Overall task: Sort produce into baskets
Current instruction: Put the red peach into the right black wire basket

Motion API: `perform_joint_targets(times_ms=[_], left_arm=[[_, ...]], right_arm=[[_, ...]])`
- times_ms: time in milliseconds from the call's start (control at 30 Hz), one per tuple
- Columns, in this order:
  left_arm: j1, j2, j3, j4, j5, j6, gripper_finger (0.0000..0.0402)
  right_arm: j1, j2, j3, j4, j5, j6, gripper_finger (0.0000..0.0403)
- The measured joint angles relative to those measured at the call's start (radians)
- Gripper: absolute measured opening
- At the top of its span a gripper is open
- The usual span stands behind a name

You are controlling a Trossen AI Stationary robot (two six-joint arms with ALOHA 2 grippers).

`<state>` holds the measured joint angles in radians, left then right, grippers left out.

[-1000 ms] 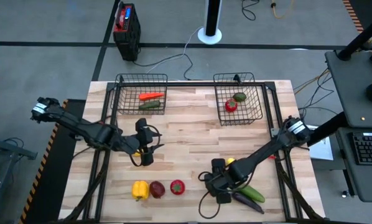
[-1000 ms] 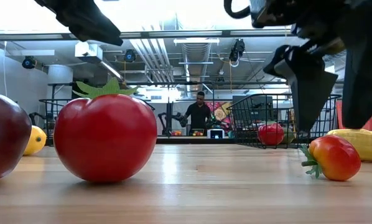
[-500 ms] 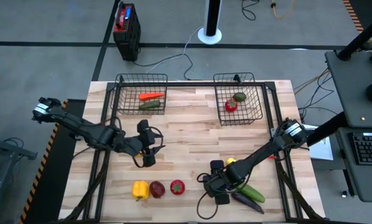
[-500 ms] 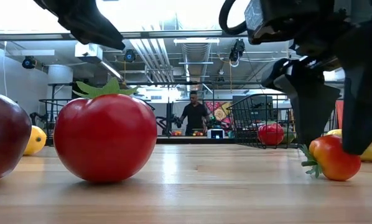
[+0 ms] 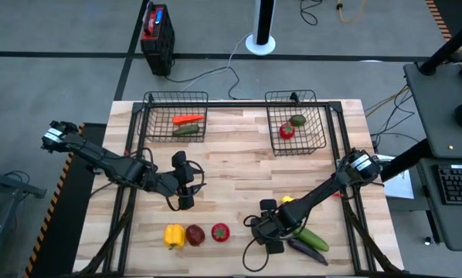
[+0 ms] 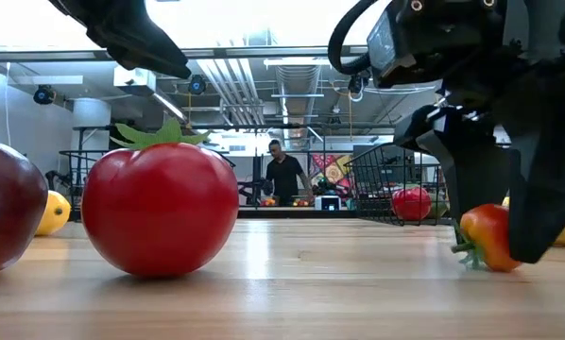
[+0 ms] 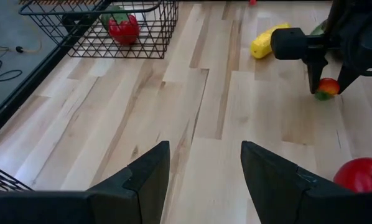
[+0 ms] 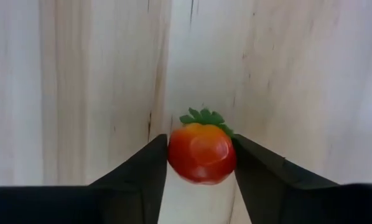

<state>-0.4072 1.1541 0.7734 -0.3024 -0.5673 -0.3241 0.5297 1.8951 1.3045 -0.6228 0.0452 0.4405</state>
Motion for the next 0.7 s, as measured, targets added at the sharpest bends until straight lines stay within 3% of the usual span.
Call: perform_joint_targets(times_ms=[167,333,700], left_arm=[[0.000,-0.001,0.000,0.015,0.000,0.000,0.0181],[0.000,-0.001,0.000,0.023,0.000,0.000,0.0181],[-0.003,-0.005,0.020,0.049,0.000,-0.023,0.0181]], right_arm=[[-0.001,-0.001,0.000,-0.001,-0.001,-0.018,0.0136],[-0.027,-0.018,0.030,-0.080,0.000,-0.048,0.0136],[-0.239,-0.166,0.205,-0.292,0.034,-0.207,0.0140]])
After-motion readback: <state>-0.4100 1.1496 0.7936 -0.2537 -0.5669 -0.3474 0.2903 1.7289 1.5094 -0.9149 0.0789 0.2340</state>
